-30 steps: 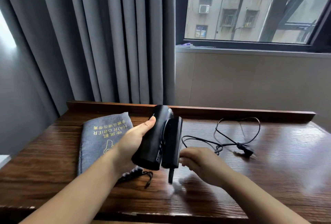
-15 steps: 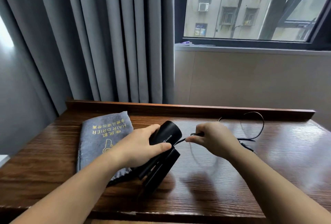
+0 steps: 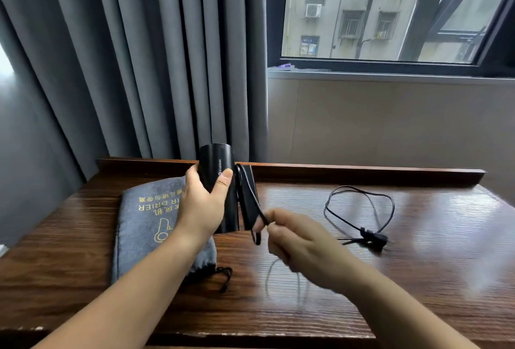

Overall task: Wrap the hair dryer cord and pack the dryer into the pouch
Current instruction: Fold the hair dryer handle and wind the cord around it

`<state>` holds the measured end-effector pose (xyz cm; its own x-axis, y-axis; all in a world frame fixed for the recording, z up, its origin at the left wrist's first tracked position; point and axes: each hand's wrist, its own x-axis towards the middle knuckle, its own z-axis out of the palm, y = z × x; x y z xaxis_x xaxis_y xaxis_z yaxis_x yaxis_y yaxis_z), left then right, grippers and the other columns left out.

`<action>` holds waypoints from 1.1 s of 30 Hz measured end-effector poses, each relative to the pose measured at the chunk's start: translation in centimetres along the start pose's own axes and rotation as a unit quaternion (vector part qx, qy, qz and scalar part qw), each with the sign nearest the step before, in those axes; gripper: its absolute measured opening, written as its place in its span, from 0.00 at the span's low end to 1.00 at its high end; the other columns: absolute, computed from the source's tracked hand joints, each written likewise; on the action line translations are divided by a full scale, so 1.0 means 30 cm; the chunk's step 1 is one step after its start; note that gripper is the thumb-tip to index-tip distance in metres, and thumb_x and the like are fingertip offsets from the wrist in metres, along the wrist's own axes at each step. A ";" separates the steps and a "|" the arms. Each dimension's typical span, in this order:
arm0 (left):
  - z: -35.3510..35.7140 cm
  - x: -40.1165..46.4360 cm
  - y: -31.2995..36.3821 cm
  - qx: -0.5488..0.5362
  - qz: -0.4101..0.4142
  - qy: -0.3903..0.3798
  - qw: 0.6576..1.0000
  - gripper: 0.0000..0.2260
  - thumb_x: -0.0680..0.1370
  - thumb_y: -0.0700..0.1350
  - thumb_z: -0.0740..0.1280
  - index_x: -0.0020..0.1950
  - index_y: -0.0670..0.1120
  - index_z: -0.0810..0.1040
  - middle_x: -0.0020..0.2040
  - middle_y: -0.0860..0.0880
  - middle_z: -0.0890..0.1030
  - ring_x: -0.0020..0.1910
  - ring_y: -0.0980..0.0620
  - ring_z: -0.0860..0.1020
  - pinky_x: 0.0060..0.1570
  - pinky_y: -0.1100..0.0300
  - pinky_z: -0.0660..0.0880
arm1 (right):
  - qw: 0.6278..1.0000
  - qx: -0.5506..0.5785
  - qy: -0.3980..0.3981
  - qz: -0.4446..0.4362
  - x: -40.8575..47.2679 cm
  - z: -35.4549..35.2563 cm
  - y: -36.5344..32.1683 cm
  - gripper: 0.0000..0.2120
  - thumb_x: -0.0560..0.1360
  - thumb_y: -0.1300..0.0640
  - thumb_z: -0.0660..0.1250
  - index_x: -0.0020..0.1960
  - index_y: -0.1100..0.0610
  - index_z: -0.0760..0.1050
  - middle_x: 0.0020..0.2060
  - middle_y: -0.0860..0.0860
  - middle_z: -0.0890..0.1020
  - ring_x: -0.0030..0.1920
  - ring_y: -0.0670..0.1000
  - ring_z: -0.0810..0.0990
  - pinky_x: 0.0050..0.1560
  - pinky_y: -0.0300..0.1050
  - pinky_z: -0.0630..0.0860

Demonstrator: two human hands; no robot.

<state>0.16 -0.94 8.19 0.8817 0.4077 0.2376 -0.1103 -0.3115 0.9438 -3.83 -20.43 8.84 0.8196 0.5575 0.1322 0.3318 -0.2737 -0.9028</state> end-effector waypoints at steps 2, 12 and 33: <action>0.009 0.004 -0.001 -0.114 -0.049 0.021 0.992 0.19 0.77 0.58 0.67 0.63 0.49 0.72 0.55 0.51 0.81 0.56 0.48 0.80 0.59 0.48 0.76 | 0.999 -0.026 -0.036 -0.017 -0.021 0.032 0.019 0.10 0.83 0.61 0.53 0.56 0.56 0.73 0.28 0.46 0.72 0.27 0.43 0.67 0.31 0.33 0.65; -0.039 0.020 0.025 -0.364 -0.230 -0.104 0.896 0.20 0.79 0.56 0.64 0.61 0.42 0.80 0.54 0.42 0.85 0.52 0.44 0.84 0.46 0.52 0.81 | 0.997 -0.024 -0.063 0.041 -0.012 0.028 0.193 0.10 0.82 0.53 0.59 0.54 0.53 0.79 0.24 0.41 0.69 0.29 0.44 0.67 0.34 0.39 0.65; -0.097 -0.028 0.070 0.275 0.063 -0.416 0.864 0.19 0.74 0.62 0.68 0.63 0.61 0.72 0.52 0.59 0.82 0.51 0.60 0.80 0.57 0.56 0.77 | 0.888 -0.440 0.094 0.100 0.086 -0.190 0.164 0.30 0.67 0.26 0.62 0.31 0.54 0.69 0.26 0.49 0.73 0.31 0.49 0.72 0.29 0.46 0.63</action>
<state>-2.13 0.56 10.65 0.9285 -0.3469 -0.1328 -0.1971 -0.7630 0.6156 2.57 -24.79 7.08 0.9392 0.3105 0.1466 0.3394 -0.9044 -0.2585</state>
